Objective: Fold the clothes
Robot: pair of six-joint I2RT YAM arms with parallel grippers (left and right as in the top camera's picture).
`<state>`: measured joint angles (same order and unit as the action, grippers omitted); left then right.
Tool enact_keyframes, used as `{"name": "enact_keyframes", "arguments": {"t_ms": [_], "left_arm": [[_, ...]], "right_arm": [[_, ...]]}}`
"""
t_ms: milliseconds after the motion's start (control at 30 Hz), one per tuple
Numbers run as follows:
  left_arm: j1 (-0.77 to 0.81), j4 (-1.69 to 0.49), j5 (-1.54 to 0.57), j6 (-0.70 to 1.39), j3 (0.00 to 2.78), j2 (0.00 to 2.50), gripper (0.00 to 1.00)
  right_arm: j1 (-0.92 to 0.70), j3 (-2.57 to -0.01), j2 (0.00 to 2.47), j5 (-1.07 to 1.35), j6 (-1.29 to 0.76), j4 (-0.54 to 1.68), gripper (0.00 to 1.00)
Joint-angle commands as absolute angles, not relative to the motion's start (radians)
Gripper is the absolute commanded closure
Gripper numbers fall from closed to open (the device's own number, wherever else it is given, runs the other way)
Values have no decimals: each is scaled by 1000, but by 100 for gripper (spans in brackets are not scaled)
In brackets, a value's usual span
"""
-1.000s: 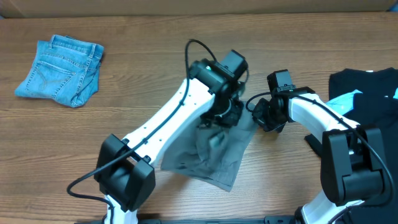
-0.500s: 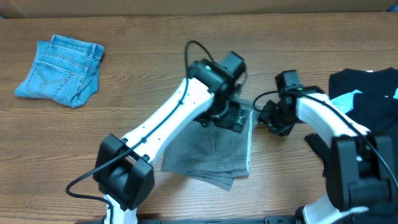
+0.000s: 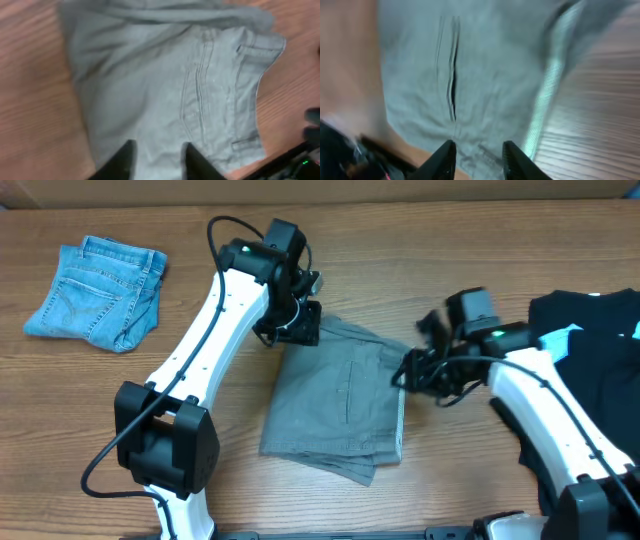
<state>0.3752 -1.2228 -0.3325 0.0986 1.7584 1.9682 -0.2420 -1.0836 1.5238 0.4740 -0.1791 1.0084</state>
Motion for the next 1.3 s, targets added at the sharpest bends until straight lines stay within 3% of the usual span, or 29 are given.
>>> {"name": "enact_keyframes", "arguments": {"t_ms": [0, 67, 267, 300, 367, 433, 900, 1100, 1267], "left_arm": [[390, -1148, -464, -63, 1638, 1975, 85], [397, -1080, -453, -80, 1557, 1975, 94], [385, -809, -317, -44, 1319, 1975, 96], [378, -776, -282, -21, 1297, 1975, 92], [361, -727, -236, 5, 1275, 1975, 71], [345, -708, -254, 8, 1282, 1974, 63], [229, -1067, -282, -1, 1686, 1973, 37], [245, -1153, -392, 0, 1662, 1975, 89], [289, -1307, -443, 0, 1631, 1975, 91]], "right_arm": [[-310, -1011, 1560, 435, -168, 995, 70], [-335, -954, 1580, 393, -225, 976, 73], [-330, -789, 1599, 369, -319, 903, 74], [-325, -768, 1599, 357, -336, 894, 75], [-317, -739, 1599, 328, -369, 884, 75], [-311, -737, 1598, 321, -375, 887, 80], [-311, -1047, 1529, 171, -388, 1140, 81], [-311, -1116, 1520, 244, -363, 994, 78], [-311, -1116, 1551, 255, -368, 832, 73]]}}
